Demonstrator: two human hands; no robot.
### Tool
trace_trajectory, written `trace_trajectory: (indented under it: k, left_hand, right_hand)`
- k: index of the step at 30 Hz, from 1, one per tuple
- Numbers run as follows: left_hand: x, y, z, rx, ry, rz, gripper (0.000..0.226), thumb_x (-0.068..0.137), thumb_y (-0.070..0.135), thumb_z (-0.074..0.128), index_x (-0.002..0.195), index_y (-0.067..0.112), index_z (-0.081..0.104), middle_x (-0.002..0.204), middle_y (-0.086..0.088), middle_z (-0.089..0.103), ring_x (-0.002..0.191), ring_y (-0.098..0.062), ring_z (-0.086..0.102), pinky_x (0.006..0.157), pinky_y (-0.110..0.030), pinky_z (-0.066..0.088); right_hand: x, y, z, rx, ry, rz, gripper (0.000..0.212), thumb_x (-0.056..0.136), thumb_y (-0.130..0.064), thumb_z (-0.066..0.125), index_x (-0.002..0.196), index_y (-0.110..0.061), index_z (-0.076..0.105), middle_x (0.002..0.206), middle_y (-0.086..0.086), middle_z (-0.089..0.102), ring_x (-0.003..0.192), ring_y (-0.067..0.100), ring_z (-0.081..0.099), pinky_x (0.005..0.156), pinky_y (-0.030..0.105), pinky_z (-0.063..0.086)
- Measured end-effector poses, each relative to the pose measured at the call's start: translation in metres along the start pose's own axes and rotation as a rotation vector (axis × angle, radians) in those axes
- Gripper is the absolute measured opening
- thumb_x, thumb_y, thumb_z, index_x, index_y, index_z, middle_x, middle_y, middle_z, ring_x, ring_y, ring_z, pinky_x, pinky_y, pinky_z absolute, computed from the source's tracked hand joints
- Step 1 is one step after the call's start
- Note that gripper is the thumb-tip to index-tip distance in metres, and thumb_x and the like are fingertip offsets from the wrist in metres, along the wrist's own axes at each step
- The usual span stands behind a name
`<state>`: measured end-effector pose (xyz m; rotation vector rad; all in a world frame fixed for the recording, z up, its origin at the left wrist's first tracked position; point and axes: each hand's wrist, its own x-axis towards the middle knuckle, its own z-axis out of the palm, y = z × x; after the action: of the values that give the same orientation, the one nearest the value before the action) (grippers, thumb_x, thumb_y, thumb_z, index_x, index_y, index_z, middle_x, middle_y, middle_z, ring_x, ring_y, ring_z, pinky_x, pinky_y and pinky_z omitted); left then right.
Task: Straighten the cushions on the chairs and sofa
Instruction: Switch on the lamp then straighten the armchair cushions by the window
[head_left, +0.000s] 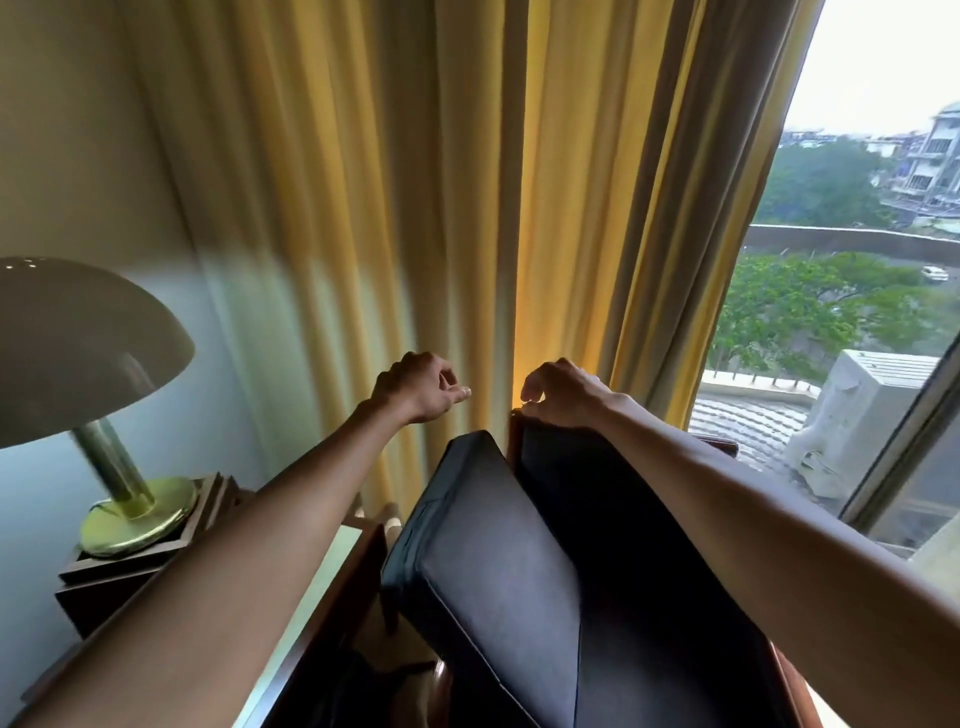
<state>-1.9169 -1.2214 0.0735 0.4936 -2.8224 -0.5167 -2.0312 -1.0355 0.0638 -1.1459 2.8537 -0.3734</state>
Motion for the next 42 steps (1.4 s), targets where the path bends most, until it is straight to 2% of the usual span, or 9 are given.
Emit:
trace_trajectory:
  k: [6,12,17,21,24,29,35,40,42]
  left_hand:
    - [0.058,-0.069,0.101,-0.072,-0.094,-0.186,0.038,0.076,0.057,0.071,0.094,0.023,0.069,0.097,0.004,0.070,0.095,-0.019,0.066,0.078,-0.030,0.050]
    - [0.068,-0.109,0.174,-0.012,-0.258,-0.376,0.068,0.065,0.079,0.063,0.108,0.026,0.061,0.112,-0.001,0.066,0.106,-0.027,0.062,0.084,-0.041,0.051]
    - [0.058,-0.117,0.220,-0.042,-0.371,-0.491,0.108,0.055,0.084,0.064,0.145,0.033,0.032,0.143,-0.005,0.047,0.131,-0.030,0.047,0.100,-0.048,0.045]
    - [0.046,-0.115,0.250,-0.033,-0.443,-0.563,0.123,0.052,0.079,0.071,0.150,0.028,0.016,0.149,-0.006,0.038,0.135,-0.032,0.041,0.103,-0.049,0.041]
    - [0.037,-0.110,0.266,0.033,-0.435,-0.536,0.123,0.057,0.065,0.076,0.152,0.029,0.006,0.152,-0.008,0.031,0.133,-0.037,0.040,0.103,-0.052,0.037]
    - [0.027,-0.087,0.275,0.011,-0.341,-0.461,0.116,0.059,0.048,0.081,0.151,0.029,0.012,0.149,-0.006,0.036,0.128,-0.036,0.041,0.100,-0.053,0.037]
    - [0.021,-0.038,0.279,0.026,-0.272,-0.243,0.114,0.058,0.046,0.083,0.150,0.026,0.018,0.149,-0.003,0.040,0.126,-0.033,0.043,0.101,-0.055,0.039]
    - [0.022,-0.001,0.286,0.040,-0.319,-0.066,0.110,0.060,0.042,0.083,0.149,0.028,0.020,0.149,-0.001,0.039,0.128,-0.032,0.041,0.104,-0.056,0.036]
    - [0.028,0.012,0.287,0.045,-0.359,0.008,0.108,0.061,0.040,0.082,0.148,0.031,0.020,0.149,0.000,0.038,0.129,-0.031,0.040,0.105,-0.056,0.036]
  right_hand:
    - [0.085,0.032,0.089,0.055,-0.181,0.010,0.020,0.088,-0.034,0.065,0.106,-0.027,0.070,0.110,0.000,0.066,0.101,0.025,0.065,0.072,0.032,0.048]
    - [0.133,0.048,0.164,0.044,-0.314,-0.031,0.041,0.089,-0.024,0.062,0.130,-0.019,0.060,0.131,0.006,0.058,0.115,0.027,0.059,0.092,0.043,0.053]
    - [0.158,0.055,0.209,-0.027,-0.424,-0.150,0.072,0.086,-0.003,0.058,0.150,-0.026,0.035,0.159,0.001,0.028,0.144,0.026,0.029,0.106,0.048,0.042]
    - [0.168,0.058,0.234,-0.169,-0.548,-0.274,0.093,0.085,0.006,0.058,0.157,-0.033,0.014,0.166,-0.004,0.001,0.153,0.024,0.001,0.115,0.062,0.022]
    - [0.169,0.063,0.243,-0.183,-0.543,-0.312,0.093,0.085,0.006,0.060,0.157,-0.031,0.014,0.166,-0.002,0.002,0.153,0.026,0.001,0.116,0.064,0.018]
    - [0.166,0.082,0.230,-0.300,-0.362,-0.395,0.090,0.080,-0.008,0.072,0.154,-0.026,0.024,0.152,0.005,0.026,0.140,0.030,0.026,0.112,0.061,0.025]
    - [0.161,0.131,0.196,-0.398,-0.362,-0.362,0.099,0.065,-0.018,0.086,0.145,-0.026,0.028,0.156,0.007,0.017,0.148,0.034,0.007,0.111,0.076,0.008]
    - [0.144,0.177,0.176,-0.490,-0.440,-0.362,0.133,0.059,-0.026,0.091,0.156,-0.026,0.000,0.163,0.000,0.014,0.146,0.032,0.015,0.110,0.063,0.027]
    - [0.134,0.199,0.167,-0.557,-0.429,-0.338,0.129,0.056,-0.034,0.090,0.156,-0.025,0.009,0.158,0.001,0.025,0.141,0.032,0.020,0.109,0.059,0.028]
